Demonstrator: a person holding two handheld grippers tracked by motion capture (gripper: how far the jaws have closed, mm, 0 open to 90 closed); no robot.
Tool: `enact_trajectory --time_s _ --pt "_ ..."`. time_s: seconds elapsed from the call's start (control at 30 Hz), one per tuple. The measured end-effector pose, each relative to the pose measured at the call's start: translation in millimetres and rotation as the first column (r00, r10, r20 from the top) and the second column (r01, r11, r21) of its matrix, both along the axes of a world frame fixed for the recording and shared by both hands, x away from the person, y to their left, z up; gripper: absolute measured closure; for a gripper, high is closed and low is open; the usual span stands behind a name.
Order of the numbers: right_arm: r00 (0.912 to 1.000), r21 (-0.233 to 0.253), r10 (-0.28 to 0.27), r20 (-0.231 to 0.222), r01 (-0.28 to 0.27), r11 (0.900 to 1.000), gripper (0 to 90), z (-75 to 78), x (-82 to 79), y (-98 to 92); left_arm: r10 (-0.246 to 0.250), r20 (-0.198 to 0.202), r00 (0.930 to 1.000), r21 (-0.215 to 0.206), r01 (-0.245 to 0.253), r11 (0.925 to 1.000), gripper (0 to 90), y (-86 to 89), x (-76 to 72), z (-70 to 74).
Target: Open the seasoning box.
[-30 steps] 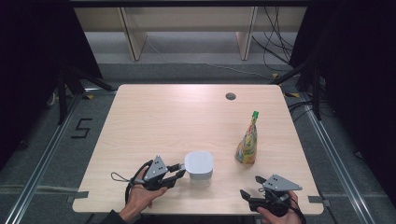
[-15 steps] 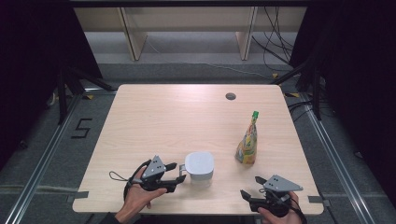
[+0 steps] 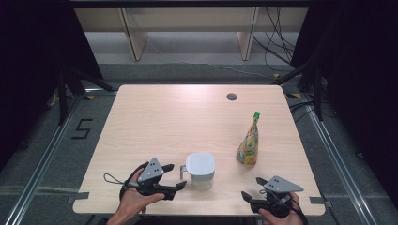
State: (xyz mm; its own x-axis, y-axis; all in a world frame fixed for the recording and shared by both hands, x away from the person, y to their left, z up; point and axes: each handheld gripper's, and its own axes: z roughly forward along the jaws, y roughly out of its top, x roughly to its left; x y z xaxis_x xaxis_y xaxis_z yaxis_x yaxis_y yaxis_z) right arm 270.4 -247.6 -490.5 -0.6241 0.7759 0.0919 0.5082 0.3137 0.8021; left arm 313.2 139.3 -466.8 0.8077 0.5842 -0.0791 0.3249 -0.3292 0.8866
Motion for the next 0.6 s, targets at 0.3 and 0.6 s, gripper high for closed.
enact_trajectory --time_s 0.3,0.6 --pt "0.9996 -0.009 0.024 0.017 -0.024 1.0 20.3 -2.0 1.9 0.9 0.012 0.02 0.9997 -0.051 -0.011 0.9986 48.3 8.9 -0.3 10.6" --pt "0.9998 0.024 0.014 -0.015 -0.014 1.0 17.1 -2.1 -0.4 5.3 0.017 0.033 0.9993 -0.067 -0.015 0.9976 88.9 11.2 -0.2 17.6"
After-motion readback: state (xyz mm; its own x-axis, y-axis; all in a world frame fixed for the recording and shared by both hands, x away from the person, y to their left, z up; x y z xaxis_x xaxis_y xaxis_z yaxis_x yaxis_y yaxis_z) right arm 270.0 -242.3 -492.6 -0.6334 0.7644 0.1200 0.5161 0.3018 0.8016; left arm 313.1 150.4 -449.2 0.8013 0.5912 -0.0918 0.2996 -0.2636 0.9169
